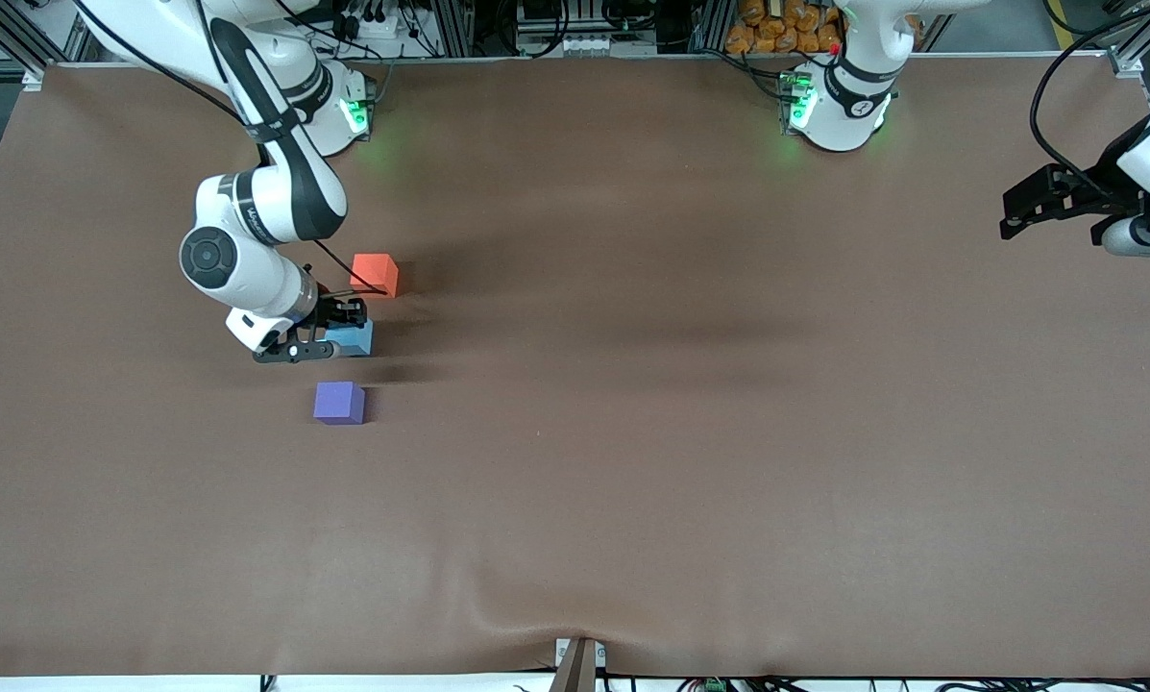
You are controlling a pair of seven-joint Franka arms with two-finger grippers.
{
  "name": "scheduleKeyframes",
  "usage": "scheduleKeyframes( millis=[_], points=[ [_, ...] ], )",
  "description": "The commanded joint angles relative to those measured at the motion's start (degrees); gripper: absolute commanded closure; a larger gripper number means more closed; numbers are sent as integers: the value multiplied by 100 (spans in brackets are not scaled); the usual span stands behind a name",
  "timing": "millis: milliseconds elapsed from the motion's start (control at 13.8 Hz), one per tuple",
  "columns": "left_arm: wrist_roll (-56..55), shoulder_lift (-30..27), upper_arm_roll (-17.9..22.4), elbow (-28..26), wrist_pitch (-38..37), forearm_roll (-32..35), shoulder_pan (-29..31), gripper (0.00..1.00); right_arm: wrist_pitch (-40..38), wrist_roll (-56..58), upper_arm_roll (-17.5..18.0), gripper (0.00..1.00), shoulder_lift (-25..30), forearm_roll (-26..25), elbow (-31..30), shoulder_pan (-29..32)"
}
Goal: Place blue block between orange and purple blocks
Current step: 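Lower the blue block between the orange and purple blocks, open the right gripper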
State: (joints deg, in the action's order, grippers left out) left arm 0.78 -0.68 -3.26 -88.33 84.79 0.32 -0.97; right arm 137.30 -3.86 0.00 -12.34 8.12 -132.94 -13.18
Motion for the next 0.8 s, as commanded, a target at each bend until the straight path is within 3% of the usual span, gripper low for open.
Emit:
scheduleKeyframes(
  millis=[0, 725],
  points=[
    [54, 59, -43, 114, -32, 12, 52, 0, 236, 87, 70, 100, 30, 103, -153, 61],
    [2, 112, -43, 140, -41, -76, 70, 0, 597, 70, 79, 97, -277, 331, -250, -27]
  ],
)
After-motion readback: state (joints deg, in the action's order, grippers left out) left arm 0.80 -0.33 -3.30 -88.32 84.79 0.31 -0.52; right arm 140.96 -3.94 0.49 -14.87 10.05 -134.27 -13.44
